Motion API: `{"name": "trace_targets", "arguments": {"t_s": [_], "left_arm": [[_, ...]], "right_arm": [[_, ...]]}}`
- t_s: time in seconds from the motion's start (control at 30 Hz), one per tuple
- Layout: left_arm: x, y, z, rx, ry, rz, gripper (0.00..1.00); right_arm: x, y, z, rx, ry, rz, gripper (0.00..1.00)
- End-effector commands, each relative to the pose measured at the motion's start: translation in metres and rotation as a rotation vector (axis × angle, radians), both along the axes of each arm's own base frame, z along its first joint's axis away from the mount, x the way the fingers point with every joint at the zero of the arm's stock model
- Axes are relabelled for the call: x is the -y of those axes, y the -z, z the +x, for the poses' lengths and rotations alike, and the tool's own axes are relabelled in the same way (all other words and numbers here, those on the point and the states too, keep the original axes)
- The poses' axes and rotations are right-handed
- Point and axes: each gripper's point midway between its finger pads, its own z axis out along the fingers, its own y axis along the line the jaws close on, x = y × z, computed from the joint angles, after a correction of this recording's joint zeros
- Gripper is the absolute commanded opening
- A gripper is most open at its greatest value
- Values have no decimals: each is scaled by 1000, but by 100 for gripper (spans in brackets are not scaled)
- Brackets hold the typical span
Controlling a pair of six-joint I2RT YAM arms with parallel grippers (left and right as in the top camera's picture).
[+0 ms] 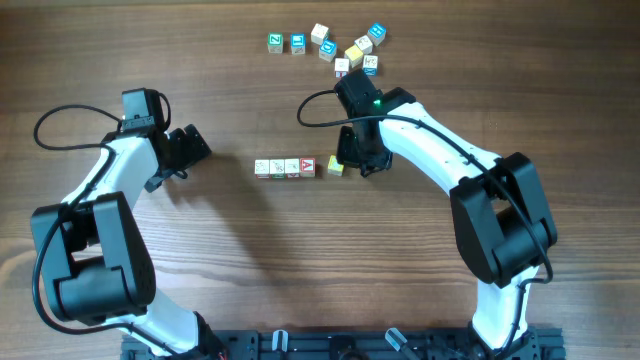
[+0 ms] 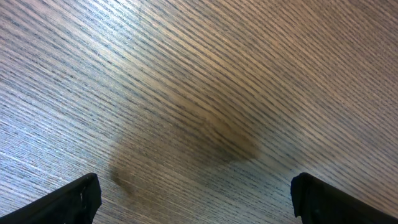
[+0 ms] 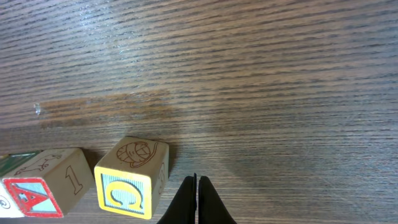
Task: Form a horizontal line
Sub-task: 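Open the right gripper and hover above the yellow block, then push the yellow block leftward against the row with the right gripper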
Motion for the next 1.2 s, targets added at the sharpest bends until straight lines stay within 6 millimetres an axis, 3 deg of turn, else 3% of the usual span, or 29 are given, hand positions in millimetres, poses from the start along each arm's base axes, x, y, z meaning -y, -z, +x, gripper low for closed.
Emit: {"name": "trace_targets", "arguments": {"t_s": [0.0,0.5,0.6,0.9,1.17], "left_arm": [[-2,2,-2,-8,-10,3,100],[-2,2,-2,-8,-10,3,100],[-2,2,-2,-8,-10,3,100],[-2,2,-2,-8,-10,3,100],[-2,2,-2,-8,-10,3,100]], "right_arm": [[0,9,-4,-12,14,-35,4],[-4,17,-4,0,-1,-57,4],[-22,14,-1,15,-87,27,4],[-25,13,2,28,-84,38,4],[-42,12,-5,17,-116,88,4]]}}
